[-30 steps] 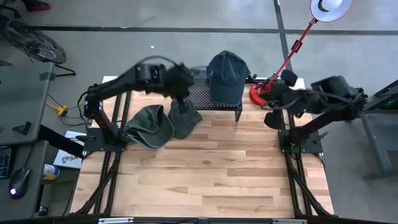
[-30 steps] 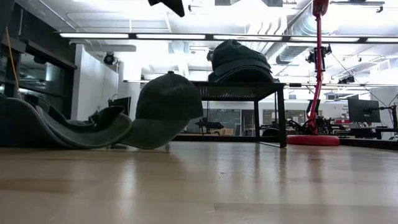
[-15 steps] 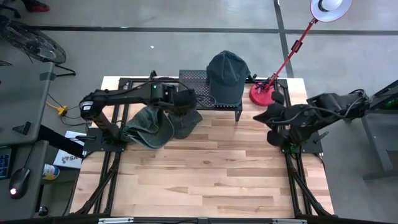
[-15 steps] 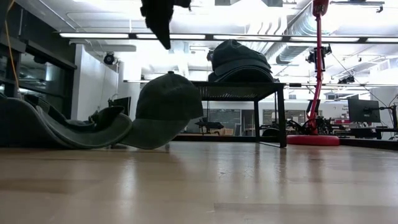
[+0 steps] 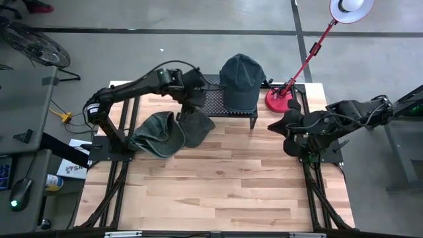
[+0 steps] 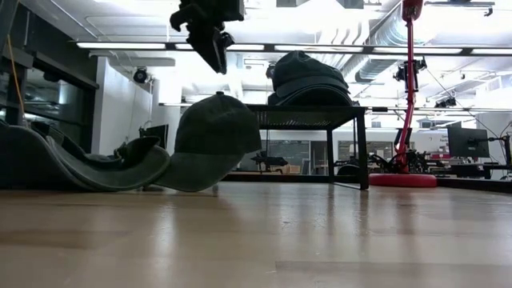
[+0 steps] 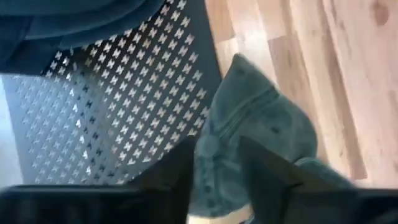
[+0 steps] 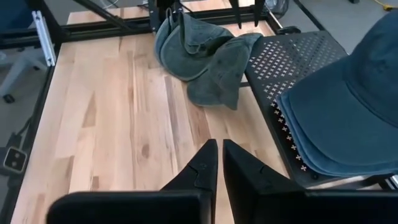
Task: Pick & Place hat
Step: Put the right dark green cap on the shelf
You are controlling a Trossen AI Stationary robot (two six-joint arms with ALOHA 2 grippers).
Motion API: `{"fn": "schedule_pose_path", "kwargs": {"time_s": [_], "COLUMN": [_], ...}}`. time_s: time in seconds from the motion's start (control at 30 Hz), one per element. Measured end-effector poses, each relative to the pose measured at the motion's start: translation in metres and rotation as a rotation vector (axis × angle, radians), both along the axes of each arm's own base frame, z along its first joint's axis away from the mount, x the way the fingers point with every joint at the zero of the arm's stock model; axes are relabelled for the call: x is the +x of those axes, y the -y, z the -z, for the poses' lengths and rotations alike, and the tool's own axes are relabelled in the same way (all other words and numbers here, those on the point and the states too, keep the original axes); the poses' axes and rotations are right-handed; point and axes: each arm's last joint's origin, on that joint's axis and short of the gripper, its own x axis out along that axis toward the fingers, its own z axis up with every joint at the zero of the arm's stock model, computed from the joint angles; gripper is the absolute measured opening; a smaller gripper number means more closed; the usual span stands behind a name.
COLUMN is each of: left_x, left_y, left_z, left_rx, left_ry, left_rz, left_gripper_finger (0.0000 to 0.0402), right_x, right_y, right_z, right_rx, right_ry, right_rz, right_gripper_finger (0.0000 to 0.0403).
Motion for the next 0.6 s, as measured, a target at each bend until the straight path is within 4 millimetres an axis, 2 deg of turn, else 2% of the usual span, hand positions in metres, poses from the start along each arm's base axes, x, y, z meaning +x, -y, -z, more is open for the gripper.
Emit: {"fn": "schedule_pose_path", "kwargs": {"time_s": [0.13, 0.23, 0.43, 0.6], "left_x": [0.0, 0.004, 0.012, 0.012], "left_y": [-0.01, -0.014, -0.016, -0.017], "left_z": [0.007, 0.014, 0.024, 0.024], "left_rx": [0.002, -0.017, -0.017, 0.019], "left_ry": [-0.044, -0.054, -0.083, -0.093], "left_rz": [0.041, 0.08, 0.102, 0.111], "left_gripper_finger": [0.019, 0.0217, 0.0218, 0.0204], "right_x": [0.0, 0.001, 0.002, 0.002], "right_y": [0.0, 0.001, 0.001, 0.002], "right_z": [0.0, -0.001, -0.002, -0.002], "right_rx": [0.009, 0.006, -0.003, 0.009], "right_ry": [0.009, 0.02, 0.031, 0.042], "right_rz": [0.027, 0.039, 0.059, 0.095], "right_gripper_finger": [0.0028, 0.0034, 0.0036, 0.0036]}}
